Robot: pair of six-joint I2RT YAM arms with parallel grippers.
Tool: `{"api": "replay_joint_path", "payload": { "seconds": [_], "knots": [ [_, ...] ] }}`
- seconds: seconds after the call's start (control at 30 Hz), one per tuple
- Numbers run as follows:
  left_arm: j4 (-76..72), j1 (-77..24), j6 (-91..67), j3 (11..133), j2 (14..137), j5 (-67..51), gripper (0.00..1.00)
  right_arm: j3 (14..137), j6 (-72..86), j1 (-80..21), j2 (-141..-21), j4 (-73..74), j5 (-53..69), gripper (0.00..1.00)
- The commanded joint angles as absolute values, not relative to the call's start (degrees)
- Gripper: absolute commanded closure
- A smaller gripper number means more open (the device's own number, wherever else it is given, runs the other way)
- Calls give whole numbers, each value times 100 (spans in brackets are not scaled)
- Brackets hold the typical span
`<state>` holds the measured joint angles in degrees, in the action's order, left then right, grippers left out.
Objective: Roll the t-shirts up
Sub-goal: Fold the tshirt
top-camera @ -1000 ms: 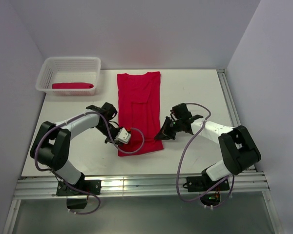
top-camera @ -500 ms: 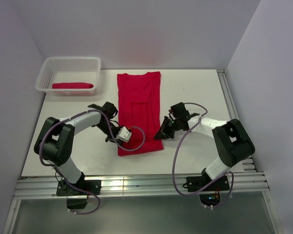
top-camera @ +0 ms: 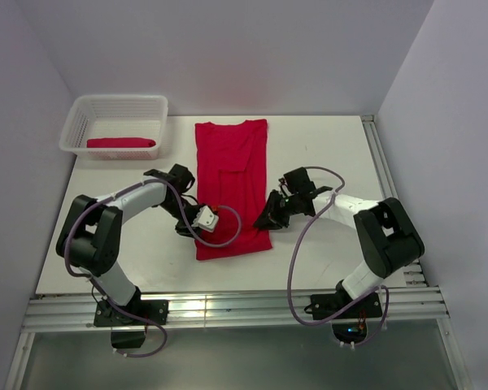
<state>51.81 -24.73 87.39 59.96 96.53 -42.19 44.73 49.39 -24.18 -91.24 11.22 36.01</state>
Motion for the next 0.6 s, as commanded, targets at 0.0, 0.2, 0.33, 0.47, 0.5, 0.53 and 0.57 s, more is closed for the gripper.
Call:
{"api": "replay_joint_path", "payload": {
  "seconds": [0.0,0.2,0.33,0.47,0.5,0.53,0.57],
  "knots": [
    [5195,-2417,8851,6161,9308,-4315,51,4772,4808,-2356,-8833,1099,3630,70],
    [5239,-2321,8728,6460,9360,-4368,48,4685,4931,-2312,-8710,783,3595,44],
    [5159,-2145,8508,6889,9360,-4630,47,4571,4983,-2189,-8456,458,3420,42],
    [5124,-1846,8060,7276,9352,-4982,46,4404,4765,-2197,-8113,255,3436,47],
    [5237,-1715,8051,7330,9308,-5079,46,4351,4659,-2206,-8043,246,3445,47],
    [5290,-1644,8033,7382,9273,-5141,46,4324,4554,-2241,-7972,324,3402,47],
    [5335,-1513,7998,7383,9168,-5298,45,4324,4353,-2346,-7841,438,3323,46]
  ]
}}
